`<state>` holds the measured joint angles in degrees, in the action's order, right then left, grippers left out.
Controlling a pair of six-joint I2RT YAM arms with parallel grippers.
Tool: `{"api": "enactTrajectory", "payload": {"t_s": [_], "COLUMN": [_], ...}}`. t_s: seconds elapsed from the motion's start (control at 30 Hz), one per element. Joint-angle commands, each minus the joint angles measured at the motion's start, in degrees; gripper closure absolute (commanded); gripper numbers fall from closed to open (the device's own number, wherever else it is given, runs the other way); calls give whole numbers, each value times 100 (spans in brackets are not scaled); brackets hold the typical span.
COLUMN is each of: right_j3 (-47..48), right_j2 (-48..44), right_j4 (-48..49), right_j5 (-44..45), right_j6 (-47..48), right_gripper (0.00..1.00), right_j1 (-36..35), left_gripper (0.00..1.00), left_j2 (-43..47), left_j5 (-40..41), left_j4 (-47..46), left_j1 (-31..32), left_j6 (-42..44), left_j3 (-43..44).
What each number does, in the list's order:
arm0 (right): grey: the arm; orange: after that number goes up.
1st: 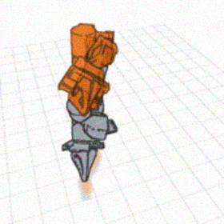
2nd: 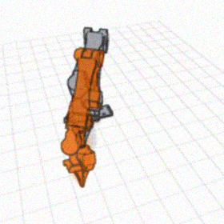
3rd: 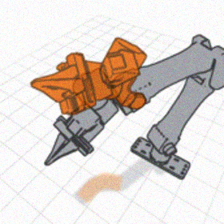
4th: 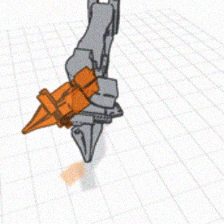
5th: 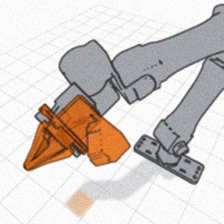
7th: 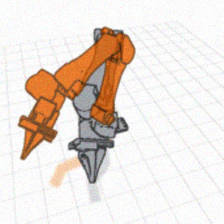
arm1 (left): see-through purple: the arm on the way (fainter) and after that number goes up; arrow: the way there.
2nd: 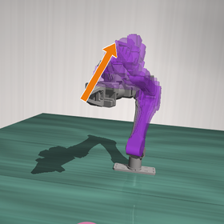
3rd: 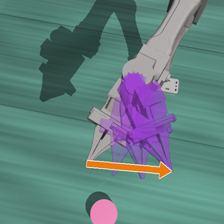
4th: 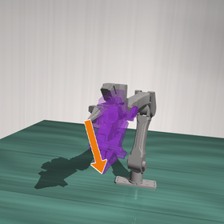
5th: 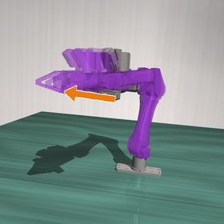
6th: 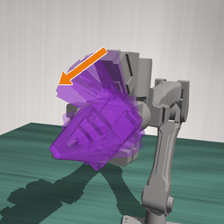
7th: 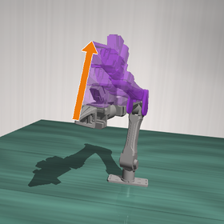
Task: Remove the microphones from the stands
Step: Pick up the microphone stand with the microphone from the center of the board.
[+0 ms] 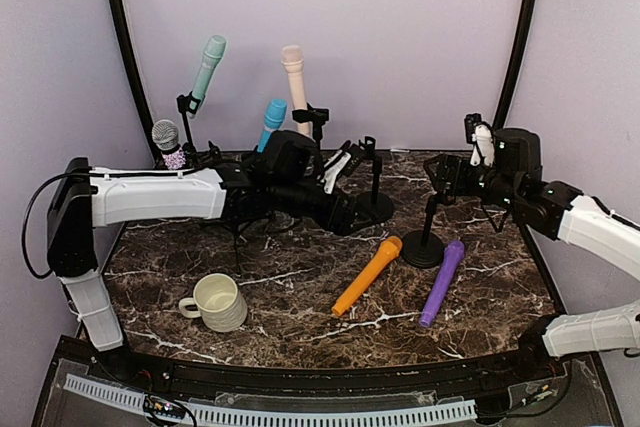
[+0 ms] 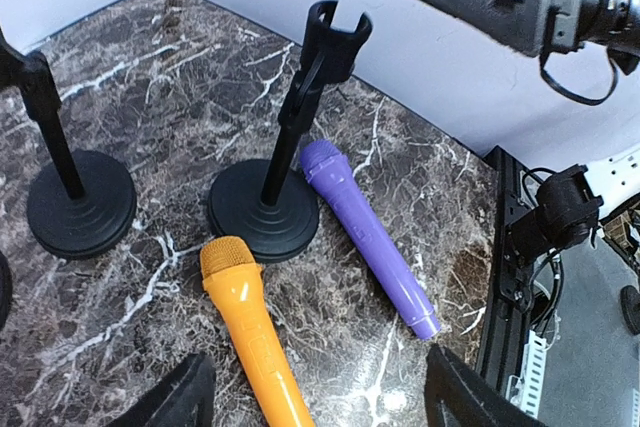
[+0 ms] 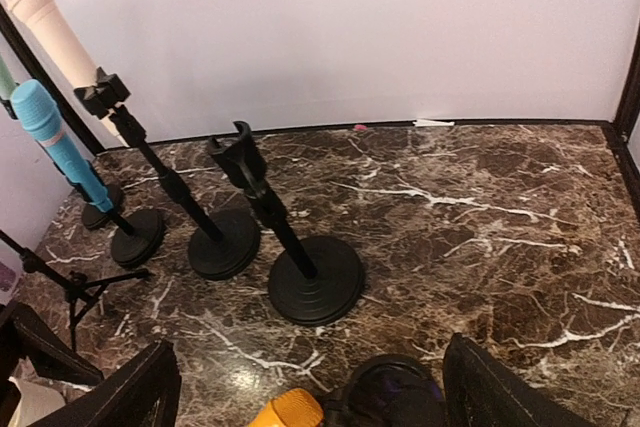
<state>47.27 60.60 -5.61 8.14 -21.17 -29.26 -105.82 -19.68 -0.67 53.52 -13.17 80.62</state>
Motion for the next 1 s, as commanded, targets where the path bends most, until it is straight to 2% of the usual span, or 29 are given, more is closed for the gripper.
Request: {"api": "enactTrajectory", "payload": {"t_s": [0.0,0.17,0.23,0.47,0.57,0.7,0.97], "right_j3": [515,1131,1400,2427,2826,3243,4303], "right_j2": [106,677,966,2144,2654,3285,4544], "right_j4": [209,162,156,22,-2,174,202], "right_j5": [-1035,-1707,-1823,-1432,-1254,-1213,-843], "right_j6": [328,401,393,411,296,89,226], "right_gripper": [10,16,18,23,28,32,38], "right_j1": [17,-115,-256,-979,-1104,-1122,-1135], "left_gripper": [24,20,19,19,19,16,15], "left_j2": [787,1482,1672,2092,2456,3264,3778], "left_j5": [128,31,-195,-840,-1023,-850,-752], "left_j4": [860,1615,1828,2441,2047,1419,808], "left_j1": [-141,-589,-1093,-2080,-2569,-2867,-3014], "left_j6": [642,1233,1259,1518,1357,1362,1348], "left_j3": [202,480,489,847,481,-201,-1024]}}
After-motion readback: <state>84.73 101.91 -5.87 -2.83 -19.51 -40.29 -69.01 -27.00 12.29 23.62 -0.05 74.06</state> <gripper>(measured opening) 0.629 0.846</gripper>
